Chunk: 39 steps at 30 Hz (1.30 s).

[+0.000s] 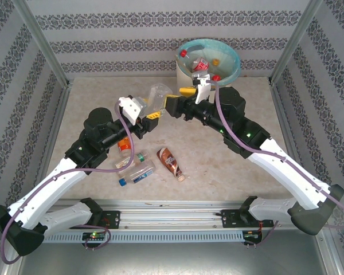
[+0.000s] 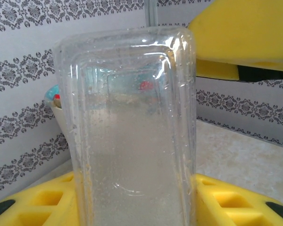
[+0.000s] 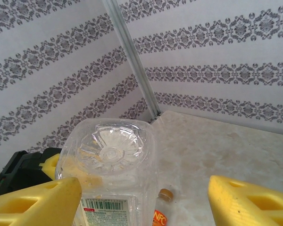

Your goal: Put the plastic bottles in the bin

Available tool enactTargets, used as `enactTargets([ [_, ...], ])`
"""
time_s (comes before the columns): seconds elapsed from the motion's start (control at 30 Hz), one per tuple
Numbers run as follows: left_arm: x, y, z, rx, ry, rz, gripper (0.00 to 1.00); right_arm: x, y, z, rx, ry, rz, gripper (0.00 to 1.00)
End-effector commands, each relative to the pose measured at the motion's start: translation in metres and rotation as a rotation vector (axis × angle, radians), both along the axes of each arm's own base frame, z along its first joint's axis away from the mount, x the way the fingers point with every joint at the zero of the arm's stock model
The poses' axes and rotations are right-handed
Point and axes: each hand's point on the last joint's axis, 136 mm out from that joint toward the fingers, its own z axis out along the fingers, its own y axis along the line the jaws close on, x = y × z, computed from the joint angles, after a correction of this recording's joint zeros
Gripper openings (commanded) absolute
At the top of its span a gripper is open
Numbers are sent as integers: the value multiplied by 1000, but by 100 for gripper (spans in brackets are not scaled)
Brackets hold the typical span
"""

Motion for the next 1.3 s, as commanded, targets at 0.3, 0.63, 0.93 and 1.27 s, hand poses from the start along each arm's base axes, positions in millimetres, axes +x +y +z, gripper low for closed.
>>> enactTargets([
  [0.3, -27, -22, 9, 31, -68, -149, 45, -27, 25, 29, 111, -73, 179, 89],
  [0.63, -31, -18, 22, 9, -97, -138, 45, -12, 29, 1, 0, -3, 133, 85],
  [0.93, -30, -12, 29, -3, -124, -110, 45, -12, 36, -4, -24, 9, 166, 78],
  [1.27, -29, 3, 38, -61, -153, -31, 76, -8, 20, 29, -14, -99, 107, 51],
])
